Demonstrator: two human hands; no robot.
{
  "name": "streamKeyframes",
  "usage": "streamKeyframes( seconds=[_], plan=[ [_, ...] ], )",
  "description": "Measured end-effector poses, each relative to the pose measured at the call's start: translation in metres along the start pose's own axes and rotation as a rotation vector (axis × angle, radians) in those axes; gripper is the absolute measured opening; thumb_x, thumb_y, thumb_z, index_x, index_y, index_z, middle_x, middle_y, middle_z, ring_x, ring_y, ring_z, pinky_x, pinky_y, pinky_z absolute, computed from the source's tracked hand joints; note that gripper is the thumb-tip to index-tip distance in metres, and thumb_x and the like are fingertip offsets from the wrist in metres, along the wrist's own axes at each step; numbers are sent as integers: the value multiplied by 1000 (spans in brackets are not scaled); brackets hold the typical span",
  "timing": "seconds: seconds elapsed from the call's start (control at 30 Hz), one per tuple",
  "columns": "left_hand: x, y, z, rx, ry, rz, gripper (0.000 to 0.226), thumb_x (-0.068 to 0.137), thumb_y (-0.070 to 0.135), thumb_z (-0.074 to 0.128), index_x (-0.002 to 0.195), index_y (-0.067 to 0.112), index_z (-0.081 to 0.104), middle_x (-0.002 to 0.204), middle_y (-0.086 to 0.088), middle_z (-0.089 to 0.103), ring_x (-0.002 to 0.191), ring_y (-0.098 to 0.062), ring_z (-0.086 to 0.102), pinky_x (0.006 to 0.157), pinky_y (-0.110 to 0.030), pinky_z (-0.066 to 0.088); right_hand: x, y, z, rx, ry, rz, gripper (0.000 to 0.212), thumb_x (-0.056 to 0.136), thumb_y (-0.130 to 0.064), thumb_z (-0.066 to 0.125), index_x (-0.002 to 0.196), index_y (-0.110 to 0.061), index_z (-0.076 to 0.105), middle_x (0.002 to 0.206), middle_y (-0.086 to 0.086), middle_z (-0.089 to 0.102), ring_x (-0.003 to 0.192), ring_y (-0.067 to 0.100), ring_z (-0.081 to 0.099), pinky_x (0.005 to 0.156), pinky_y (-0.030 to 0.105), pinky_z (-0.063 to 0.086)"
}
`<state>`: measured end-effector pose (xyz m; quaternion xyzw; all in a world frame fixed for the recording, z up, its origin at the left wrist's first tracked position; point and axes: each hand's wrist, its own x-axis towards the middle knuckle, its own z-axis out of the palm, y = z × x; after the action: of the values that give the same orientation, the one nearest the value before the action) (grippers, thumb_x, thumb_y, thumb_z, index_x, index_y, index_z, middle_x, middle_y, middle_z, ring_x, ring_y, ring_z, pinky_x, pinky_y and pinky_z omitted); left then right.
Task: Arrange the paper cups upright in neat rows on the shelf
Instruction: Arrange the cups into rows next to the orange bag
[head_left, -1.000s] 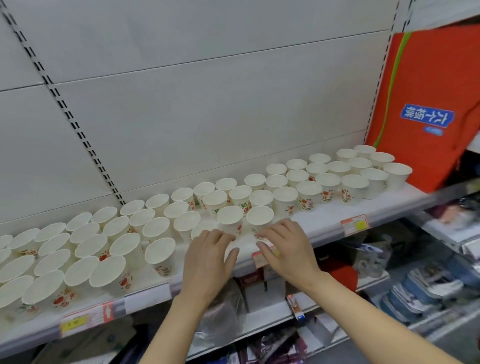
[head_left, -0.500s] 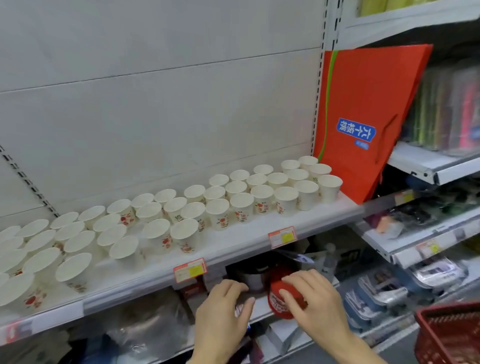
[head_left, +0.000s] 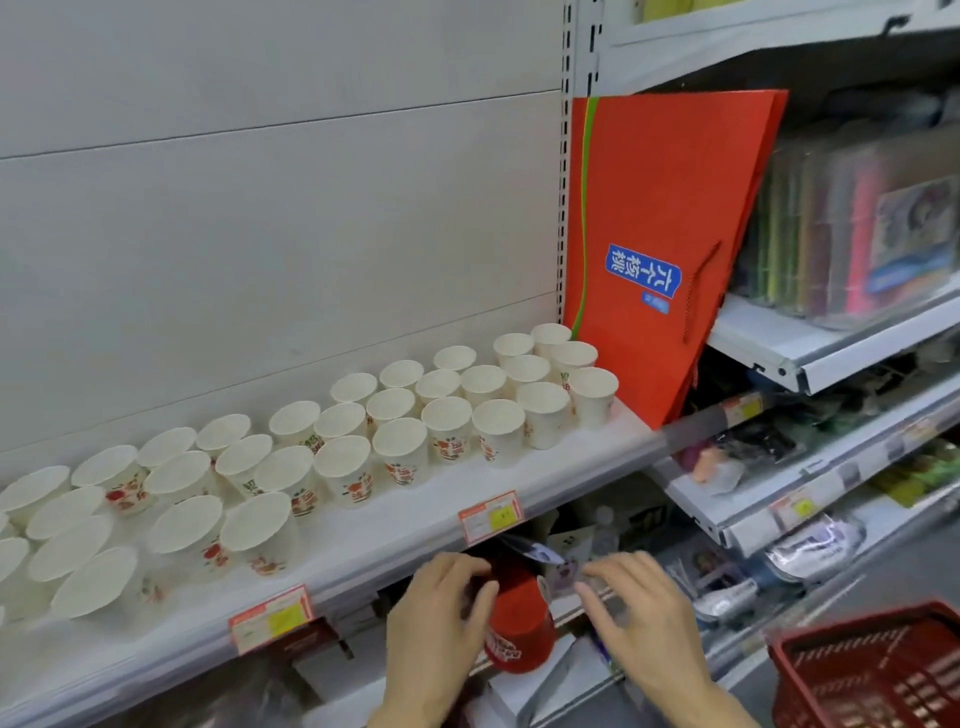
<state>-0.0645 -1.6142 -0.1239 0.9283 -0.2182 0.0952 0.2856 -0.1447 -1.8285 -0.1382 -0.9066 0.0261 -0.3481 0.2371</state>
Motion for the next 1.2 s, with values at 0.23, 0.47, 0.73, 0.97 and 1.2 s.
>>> streamKeyframes(
  seconds=[0.23, 0.47, 0.73, 0.97, 1.2],
  plan=[
    [126, 28, -18, -13, 111, 114, 14, 88, 36, 66, 102, 34, 68, 103, 18, 63, 91, -7, 60, 68, -30, 51, 116, 45, -3, -109, 125, -85, 21, 85, -29, 62, 91, -12, 72, 87, -2, 67, 82, 17, 60, 71, 28, 50],
    [251, 55, -23, 63, 91, 140, 14, 91, 31, 59, 100, 31, 70, 95, 11, 63, 92, -11, 60, 67, -29, 43, 177, 83, 6, -138, 172, -113, 14, 84, -22, 63, 88, -12, 72, 88, -2, 68, 81, 21, 58, 67, 28, 46],
    [359, 79, 14, 336, -50, 186, 18, 90, 25, 62, 103, 29, 73, 104, 5, 69, 105, -19, 56, 70, -29, 42, 265, 115, 3, -70, -55, -126, 13, 80, -10, 71, 92, -15, 71, 88, -3, 68, 85, 23, 57, 69, 33, 46],
    [401, 92, 59, 572, -338, 312, 27, 86, 31, 68, 114, 33, 69, 115, 8, 69, 112, -19, 53, 90, -31, 44, 299, 131, 22, -77, -305, -35, 15, 85, -16, 64, 97, -21, 73, 98, -3, 70, 95, 21, 56, 79, 38, 46],
    [416, 88, 86, 637, -324, 361, 31, 93, 49, 53, 102, 27, 74, 98, 0, 71, 103, -24, 57, 94, -33, 37, 319, 142, 34, -73, -365, 30, 19, 86, -18, 63, 101, -25, 71, 101, -7, 70, 98, 16, 53, 82, 32, 45]
  ],
)
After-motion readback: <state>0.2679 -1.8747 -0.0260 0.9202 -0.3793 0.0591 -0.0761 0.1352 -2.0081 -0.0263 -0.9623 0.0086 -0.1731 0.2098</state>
